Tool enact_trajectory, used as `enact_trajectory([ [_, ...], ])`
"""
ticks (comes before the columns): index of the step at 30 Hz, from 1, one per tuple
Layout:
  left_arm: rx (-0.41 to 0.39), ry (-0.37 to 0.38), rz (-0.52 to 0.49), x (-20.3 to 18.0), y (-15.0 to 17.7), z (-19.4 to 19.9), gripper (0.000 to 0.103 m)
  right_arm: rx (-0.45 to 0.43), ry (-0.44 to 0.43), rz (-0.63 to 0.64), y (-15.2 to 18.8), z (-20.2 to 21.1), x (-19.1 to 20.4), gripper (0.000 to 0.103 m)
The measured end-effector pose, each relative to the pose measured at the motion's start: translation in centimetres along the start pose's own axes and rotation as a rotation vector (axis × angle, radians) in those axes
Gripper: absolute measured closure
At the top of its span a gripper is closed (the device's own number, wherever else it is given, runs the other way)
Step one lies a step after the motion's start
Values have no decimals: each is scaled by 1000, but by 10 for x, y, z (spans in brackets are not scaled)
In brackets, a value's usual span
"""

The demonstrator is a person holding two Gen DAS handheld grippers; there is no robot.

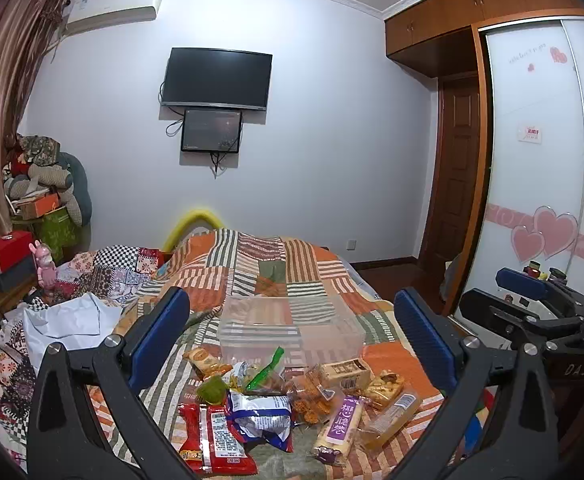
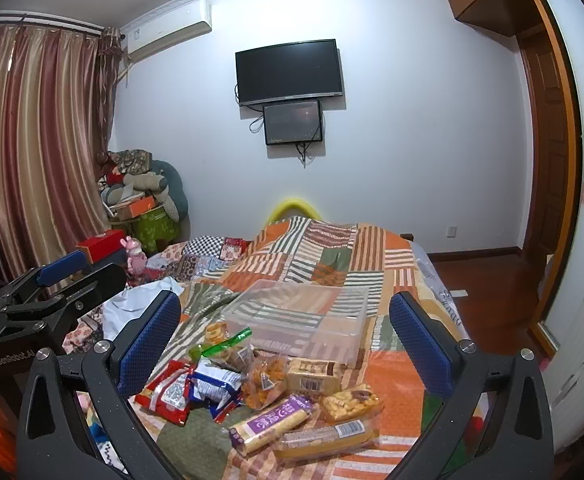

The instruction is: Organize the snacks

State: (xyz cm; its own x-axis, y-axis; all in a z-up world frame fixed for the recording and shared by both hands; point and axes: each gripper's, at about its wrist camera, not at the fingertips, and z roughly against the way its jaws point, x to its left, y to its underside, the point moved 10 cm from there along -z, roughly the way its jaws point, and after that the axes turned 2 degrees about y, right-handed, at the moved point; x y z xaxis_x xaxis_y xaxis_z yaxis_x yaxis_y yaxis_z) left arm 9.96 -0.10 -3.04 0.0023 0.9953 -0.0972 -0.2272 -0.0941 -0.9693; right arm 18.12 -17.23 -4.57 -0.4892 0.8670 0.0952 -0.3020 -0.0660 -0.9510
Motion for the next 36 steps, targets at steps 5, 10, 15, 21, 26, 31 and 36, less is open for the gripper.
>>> enact_trajectory([
  [5,3,6,1,-2,1,0,0,-3,-3,-6,-1,0,0,0],
  [10,4,8,5,-3,0,0,0,-5,-2,-7,-3,2,1,0],
  [15,4,10,6,-3,0,0,0,-9,-3,-17,-4,3,-1,0],
  [21,2,13,3,-5,-3,1,0,-14,-1,-18,-5,5,-1,0],
  [26,4,17,3,-6,-3,0,0,-17,3,-23,-6,5,-3,0],
  [31,7,23,5,-7,-3,-2,0,-14,0,-22,-4,5,-4,0],
  [36,6,23,6,-6,-3,-2,0,-13,-3,-25,-3,4,-4,0],
])
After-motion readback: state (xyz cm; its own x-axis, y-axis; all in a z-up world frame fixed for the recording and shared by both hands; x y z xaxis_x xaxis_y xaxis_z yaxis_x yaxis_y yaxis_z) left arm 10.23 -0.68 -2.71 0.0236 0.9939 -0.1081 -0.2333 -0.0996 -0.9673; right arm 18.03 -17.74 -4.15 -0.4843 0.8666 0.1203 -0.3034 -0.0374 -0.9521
